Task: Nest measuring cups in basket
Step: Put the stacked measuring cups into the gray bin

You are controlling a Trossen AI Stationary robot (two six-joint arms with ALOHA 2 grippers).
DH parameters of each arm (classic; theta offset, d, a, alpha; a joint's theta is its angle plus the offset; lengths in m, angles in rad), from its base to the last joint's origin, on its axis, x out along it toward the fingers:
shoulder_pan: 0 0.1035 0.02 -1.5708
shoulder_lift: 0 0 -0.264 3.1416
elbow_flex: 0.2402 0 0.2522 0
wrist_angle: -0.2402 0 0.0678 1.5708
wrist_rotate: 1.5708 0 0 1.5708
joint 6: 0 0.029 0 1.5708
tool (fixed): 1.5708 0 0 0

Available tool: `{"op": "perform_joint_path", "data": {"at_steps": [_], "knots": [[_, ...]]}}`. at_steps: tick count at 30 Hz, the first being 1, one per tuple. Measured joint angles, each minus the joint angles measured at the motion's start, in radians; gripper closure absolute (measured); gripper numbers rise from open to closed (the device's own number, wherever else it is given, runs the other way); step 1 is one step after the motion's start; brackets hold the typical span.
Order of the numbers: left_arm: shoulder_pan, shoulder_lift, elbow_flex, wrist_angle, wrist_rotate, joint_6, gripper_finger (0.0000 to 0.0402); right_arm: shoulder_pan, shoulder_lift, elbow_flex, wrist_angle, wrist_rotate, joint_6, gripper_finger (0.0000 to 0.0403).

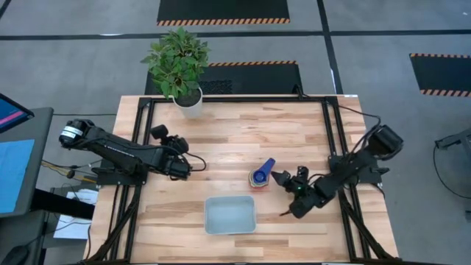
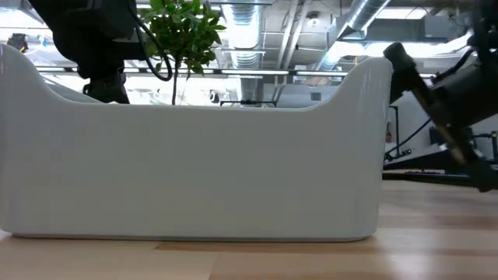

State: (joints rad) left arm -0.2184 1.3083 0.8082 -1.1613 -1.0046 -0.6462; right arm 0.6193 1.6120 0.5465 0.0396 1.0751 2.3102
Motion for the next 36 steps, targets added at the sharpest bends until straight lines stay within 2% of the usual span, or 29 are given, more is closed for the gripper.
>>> {"op": "perform_joint_path", "data": {"at_steps": [6,11,22,29,36], "knots": [[0.000,0.000,0.000,0.042,0.001,0.054,0.0401,-0.038,0.089,0.000,0.176,0.034,-0.015,0.0084],[0.000,0.000,0.000,0.068,0.001,0.079,0.0402,-0.075,0.155,0.004,0.309,0.112,-0.022,0.0085],[0.000,0.000,0.000,0.077,0.001,0.081,0.0401,-0.145,0.178,0.003,0.372,0.107,-0.109,0.0088],[0.000,0.000,0.000,0.080,0.001,0.078,0.0401,-0.162,0.179,0.003,0.369,0.095,-0.120,0.0135],[0.000,0.000,0.000,0.080,0.001,0.076,0.0402,-0.192,0.178,0.002,0.366,0.020,-0.129,0.0186]]}}
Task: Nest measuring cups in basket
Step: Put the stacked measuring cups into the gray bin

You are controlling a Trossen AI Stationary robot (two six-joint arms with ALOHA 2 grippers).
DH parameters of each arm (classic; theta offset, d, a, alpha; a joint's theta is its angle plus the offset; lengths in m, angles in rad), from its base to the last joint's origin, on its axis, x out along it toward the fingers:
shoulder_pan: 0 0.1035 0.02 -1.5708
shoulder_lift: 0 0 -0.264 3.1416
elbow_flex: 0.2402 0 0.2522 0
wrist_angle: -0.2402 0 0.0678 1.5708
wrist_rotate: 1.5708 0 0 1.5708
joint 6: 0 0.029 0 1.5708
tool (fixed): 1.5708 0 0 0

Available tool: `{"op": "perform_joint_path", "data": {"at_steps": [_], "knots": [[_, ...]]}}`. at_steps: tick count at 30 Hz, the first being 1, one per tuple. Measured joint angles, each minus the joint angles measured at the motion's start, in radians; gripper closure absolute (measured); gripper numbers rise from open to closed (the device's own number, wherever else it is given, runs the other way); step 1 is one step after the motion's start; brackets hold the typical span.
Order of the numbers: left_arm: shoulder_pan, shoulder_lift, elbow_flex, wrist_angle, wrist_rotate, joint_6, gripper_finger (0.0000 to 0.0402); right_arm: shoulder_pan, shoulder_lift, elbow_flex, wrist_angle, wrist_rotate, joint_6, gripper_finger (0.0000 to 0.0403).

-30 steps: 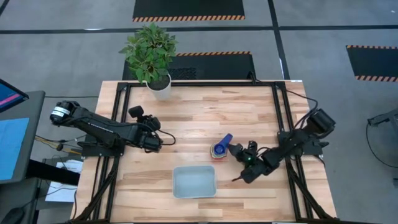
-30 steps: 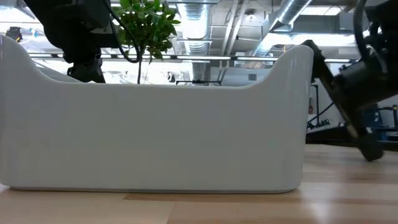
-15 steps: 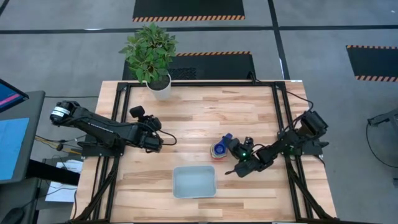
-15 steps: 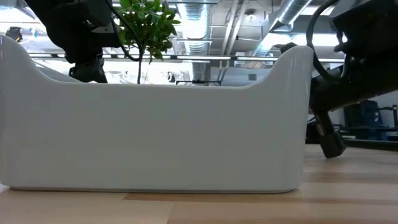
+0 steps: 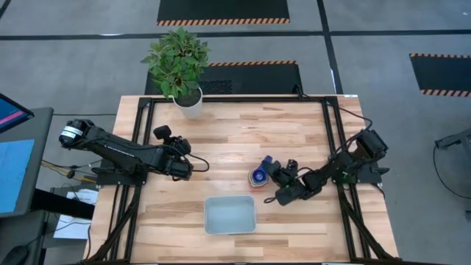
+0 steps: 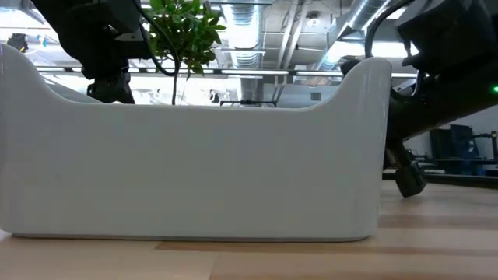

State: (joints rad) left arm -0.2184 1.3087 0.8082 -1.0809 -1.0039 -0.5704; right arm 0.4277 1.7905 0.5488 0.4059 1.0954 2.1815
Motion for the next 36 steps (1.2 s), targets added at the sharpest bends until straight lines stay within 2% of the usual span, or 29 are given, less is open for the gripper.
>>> {"op": "perform_joint_path", "data": {"at_steps": [3,13,23,29,36], "knots": [[0.000,0.000,0.000,0.000,0.000,-0.006,0.0401,-0.008,0.000,0.001,0.003,-0.030,-0.021,0.0209],[0.000,0.000,0.000,0.000,0.000,-0.017,0.0401,-0.011,0.002,0.001,0.017,-0.037,0.005,0.0304],[0.000,0.000,0.000,0.000,0.000,-0.017,0.0401,-0.010,0.002,0.000,0.022,-0.015,-0.009,0.0314],[0.000,0.000,0.000,0.000,0.000,-0.017,0.0401,-0.010,0.003,-0.002,0.055,0.027,-0.075,0.0318],[0.000,0.000,0.000,0.000,0.000,-0.022,0.0401,-0.009,0.003,-0.002,0.079,0.072,-0.068,0.0319]]}}
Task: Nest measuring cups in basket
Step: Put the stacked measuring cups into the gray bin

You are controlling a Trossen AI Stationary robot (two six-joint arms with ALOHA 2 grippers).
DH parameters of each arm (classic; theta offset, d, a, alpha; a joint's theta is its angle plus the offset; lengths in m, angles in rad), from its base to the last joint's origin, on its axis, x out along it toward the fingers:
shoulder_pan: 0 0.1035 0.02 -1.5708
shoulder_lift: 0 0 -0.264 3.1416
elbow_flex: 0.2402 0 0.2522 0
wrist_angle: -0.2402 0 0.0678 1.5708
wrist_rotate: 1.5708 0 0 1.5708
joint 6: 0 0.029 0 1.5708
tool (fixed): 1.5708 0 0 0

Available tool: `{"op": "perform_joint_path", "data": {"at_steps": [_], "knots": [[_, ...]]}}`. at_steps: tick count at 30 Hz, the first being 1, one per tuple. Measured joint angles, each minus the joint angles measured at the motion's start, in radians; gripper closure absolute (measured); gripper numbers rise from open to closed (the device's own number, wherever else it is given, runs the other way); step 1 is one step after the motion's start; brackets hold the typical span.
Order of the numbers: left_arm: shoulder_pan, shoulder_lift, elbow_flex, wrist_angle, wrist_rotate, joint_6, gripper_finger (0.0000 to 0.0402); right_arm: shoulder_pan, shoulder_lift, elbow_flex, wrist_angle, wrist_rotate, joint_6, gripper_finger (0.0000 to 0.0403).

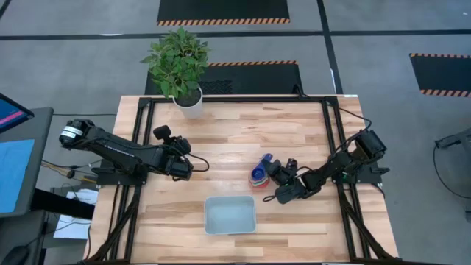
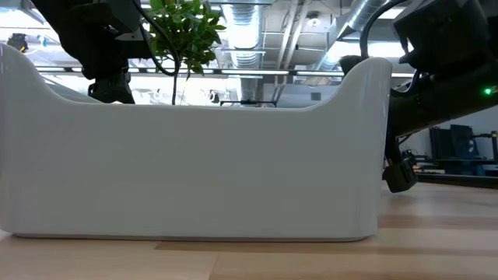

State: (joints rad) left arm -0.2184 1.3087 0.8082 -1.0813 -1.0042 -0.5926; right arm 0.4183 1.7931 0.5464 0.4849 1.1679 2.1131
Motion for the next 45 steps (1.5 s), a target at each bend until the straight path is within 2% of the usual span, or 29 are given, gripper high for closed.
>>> {"op": "perform_joint_path", "data": {"at_steps": [4,10,18,25,29,33,38,45], "knots": [[0.000,0.000,0.000,0.000,0.000,-0.003,0.0402,0.000,0.001,-0.001,0.066,0.008,-0.059,0.0320],[0.000,0.000,0.000,0.000,0.000,-0.003,0.0401,0.000,-0.010,-0.003,0.195,0.016,-0.251,0.0323],[0.000,0.000,0.000,0.000,0.000,-0.017,0.0401,-0.001,-0.018,-0.001,0.384,0.024,-0.384,0.0324],[0.000,0.000,0.000,0.000,0.000,-0.021,0.0402,-0.001,-0.019,-0.001,0.732,0.029,-0.686,0.0324],[0.000,0.000,0.000,0.000,0.000,-0.025,0.0401,-0.001,-0.021,0.015,0.918,-0.029,-0.878,0.0324],[0.000,0.000,0.000,0.000,0.000,-0.032,0.0401,-0.002,-0.021,0.093,0.885,-0.126,-0.946,0.0324],[0.000,0.000,0.000,0.001,0.000,-0.032,0.0401,-0.001,-0.021,0.209,0.722,-0.220,-0.963,0.0325],[0.000,0.000,0.000,0.022,0.029,-0.032,0.0402,0.008,-0.016,0.322,0.467,-0.284,-0.831,0.0325]]}}
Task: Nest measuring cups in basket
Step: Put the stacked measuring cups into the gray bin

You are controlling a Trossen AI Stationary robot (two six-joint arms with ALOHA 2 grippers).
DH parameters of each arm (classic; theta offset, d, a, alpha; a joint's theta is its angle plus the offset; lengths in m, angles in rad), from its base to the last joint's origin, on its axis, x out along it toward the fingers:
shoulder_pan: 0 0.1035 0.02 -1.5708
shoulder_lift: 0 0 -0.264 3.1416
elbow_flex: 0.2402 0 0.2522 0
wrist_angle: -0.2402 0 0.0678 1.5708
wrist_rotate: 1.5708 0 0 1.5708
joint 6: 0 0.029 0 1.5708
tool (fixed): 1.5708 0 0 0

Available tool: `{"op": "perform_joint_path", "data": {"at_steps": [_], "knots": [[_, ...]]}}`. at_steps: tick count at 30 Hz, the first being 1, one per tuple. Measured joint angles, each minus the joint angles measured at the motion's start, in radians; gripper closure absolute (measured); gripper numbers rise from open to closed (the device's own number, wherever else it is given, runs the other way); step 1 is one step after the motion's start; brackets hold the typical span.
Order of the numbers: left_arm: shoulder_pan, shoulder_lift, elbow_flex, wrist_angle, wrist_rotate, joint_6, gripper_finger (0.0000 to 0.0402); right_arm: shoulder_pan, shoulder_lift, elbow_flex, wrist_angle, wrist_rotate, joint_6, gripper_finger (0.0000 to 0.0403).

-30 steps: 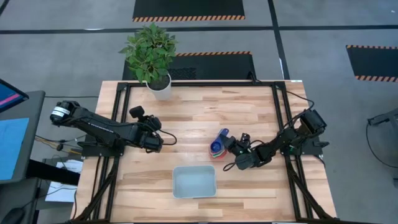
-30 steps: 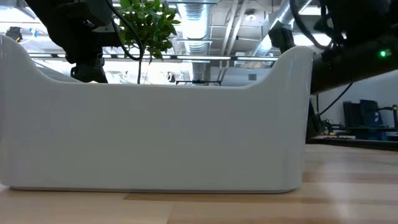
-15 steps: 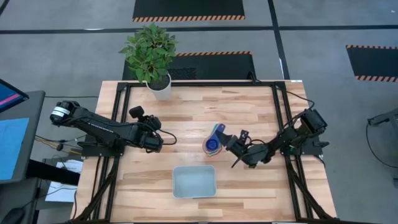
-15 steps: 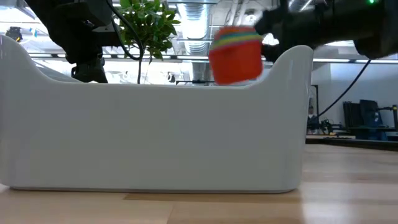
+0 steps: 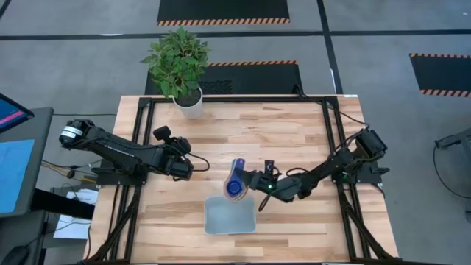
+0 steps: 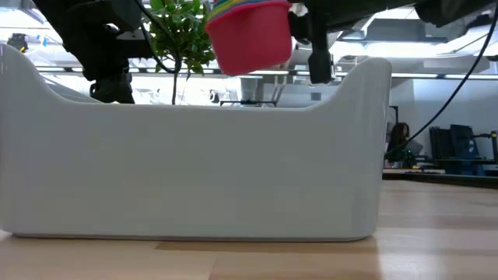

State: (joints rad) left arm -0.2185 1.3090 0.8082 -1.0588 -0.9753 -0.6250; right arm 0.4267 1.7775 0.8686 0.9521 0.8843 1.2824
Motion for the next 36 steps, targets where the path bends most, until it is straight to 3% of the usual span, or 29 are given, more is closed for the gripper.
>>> {"op": "perform_joint_path", "data": {"at_steps": [3,13,25,36], "knots": [[0.000,0.000,0.000,0.014,0.015,0.000,0.0401,0.016,0.014,0.014,-0.042,-0.004,0.075,0.0325],[0.000,0.000,0.000,0.027,0.025,0.010,0.0401,0.055,0.013,0.053,-0.149,-0.042,0.072,0.0325],[0.000,0.000,0.000,0.030,0.037,0.010,0.0401,0.008,0.012,0.095,-0.302,-0.269,0.015,0.0325],[0.000,0.000,0.000,0.030,0.038,-0.007,0.0401,-0.086,0.016,0.095,-0.286,-0.542,-0.068,0.0325]]}}
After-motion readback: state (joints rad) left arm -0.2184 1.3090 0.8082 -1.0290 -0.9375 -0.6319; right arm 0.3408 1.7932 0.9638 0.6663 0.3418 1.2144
